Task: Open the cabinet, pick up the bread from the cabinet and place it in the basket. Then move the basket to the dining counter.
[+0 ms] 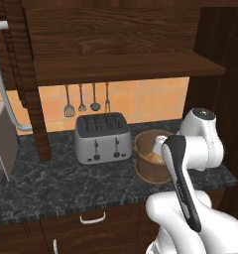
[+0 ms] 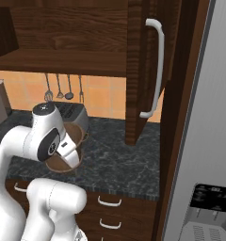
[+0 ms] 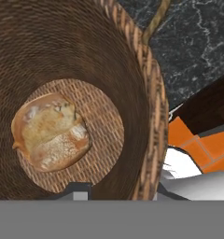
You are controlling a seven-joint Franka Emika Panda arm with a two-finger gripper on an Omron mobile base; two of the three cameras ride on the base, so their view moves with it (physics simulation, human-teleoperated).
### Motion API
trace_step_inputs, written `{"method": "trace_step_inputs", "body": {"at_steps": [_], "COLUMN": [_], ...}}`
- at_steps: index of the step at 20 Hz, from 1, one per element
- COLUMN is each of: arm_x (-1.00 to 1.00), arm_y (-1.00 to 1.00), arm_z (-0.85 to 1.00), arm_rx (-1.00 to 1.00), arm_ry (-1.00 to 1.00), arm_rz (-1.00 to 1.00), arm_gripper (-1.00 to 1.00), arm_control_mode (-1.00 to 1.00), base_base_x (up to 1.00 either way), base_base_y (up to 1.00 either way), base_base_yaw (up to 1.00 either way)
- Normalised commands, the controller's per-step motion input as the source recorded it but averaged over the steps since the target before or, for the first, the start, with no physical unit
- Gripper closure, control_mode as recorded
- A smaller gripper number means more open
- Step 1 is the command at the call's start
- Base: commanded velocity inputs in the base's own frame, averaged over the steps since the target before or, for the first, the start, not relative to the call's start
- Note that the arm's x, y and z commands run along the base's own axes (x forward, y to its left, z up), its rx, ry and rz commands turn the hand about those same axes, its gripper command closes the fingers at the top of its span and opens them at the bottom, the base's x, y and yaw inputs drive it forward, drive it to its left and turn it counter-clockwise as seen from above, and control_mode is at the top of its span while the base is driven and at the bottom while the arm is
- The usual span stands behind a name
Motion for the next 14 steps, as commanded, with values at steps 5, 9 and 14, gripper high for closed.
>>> {"method": "trace_step_inputs", "body": {"at_steps": [5,9,14], "arm_x": [0.00,-0.13,0.00], "arm_y": [0.00,0.00,0.00], "arm_z": [0.00,0.00,0.00], "arm_rx": [0.00,0.00,0.00], "arm_ry": [0.00,-0.01,0.00], "arm_rz": [0.00,0.00,0.00], "arm_gripper": [1.00,1.00,1.00], "arm_control_mode": [-1.00,1.00,1.00], "base_base_x": [0.00,-0.50,-1.00], "base_base_y": [0.00,0.00,0.00], "base_base_yaw": [0.00,0.04,0.09]}}
